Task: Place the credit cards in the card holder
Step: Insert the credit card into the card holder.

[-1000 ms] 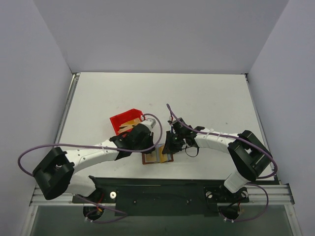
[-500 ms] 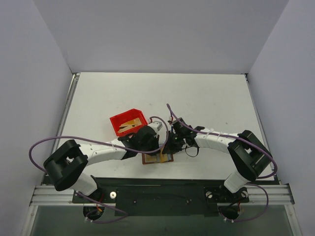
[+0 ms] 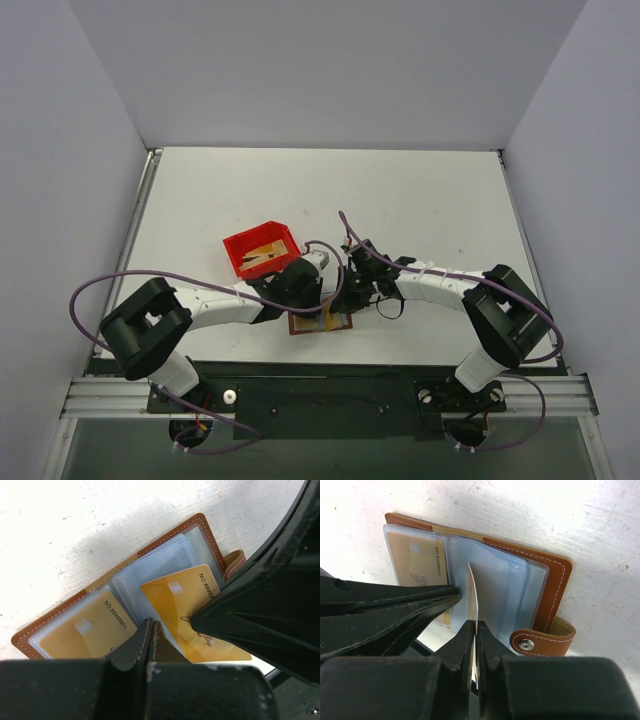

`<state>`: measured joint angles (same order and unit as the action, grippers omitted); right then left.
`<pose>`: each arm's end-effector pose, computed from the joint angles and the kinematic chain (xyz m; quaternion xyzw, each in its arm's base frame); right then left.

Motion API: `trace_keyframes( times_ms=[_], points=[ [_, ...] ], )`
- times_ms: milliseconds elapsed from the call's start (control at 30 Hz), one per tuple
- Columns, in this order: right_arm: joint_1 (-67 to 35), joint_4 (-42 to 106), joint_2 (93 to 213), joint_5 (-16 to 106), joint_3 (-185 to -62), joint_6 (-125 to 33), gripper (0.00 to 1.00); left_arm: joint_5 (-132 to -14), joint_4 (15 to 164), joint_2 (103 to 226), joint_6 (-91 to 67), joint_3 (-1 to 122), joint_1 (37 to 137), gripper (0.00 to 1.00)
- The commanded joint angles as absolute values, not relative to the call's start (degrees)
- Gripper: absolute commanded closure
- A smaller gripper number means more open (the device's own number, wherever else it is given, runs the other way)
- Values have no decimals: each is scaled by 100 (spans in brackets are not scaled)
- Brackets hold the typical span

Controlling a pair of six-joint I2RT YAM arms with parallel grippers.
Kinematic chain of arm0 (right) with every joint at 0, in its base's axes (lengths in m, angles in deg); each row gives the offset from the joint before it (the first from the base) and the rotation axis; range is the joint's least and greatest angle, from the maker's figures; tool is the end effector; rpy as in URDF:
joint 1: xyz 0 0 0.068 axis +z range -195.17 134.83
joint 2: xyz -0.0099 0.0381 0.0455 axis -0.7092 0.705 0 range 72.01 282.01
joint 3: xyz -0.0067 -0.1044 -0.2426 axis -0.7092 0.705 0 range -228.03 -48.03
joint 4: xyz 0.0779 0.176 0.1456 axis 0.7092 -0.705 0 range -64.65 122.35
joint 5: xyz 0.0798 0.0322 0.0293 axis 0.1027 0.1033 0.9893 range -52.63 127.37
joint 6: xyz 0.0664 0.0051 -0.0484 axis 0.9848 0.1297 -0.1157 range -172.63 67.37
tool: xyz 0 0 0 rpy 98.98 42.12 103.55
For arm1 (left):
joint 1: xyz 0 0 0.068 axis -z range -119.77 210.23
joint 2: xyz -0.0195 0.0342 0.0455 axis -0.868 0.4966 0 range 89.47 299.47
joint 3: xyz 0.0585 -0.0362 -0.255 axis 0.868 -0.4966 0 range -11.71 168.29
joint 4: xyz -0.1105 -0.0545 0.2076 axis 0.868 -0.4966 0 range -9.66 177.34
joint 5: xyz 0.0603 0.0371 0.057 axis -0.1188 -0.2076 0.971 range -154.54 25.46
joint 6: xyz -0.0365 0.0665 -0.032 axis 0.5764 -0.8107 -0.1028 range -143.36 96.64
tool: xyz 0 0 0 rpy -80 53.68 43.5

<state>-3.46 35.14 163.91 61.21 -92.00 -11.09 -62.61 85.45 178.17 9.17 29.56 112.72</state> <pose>0.2205 0.2352 0.1439 -0.0801 0.9043 0.3907 0.1522 0.1873 -0.2400 0.1340 0.1567 0.9243 -0.2232 0.2669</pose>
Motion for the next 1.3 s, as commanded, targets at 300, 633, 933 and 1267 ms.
trace_keyframes(
  times_ms=[300,633,933,1267],
  points=[
    [-333,3051,16062,5706,-9286,-1317,100,-6067,8330,18070,995,2591,11296,100],
    [-667,3139,15147,6004,-9066,-1352,100,-6146,8585,18149,1259,2204,11331,100],
    [-958,3007,15181,6154,-8873,-1431,100,-6138,8594,18140,1268,2186,11358,100],
    [-949,3121,15436,6163,-8855,-1440,100,-6129,8585,18114,1294,2160,11358,100]
  ],
)
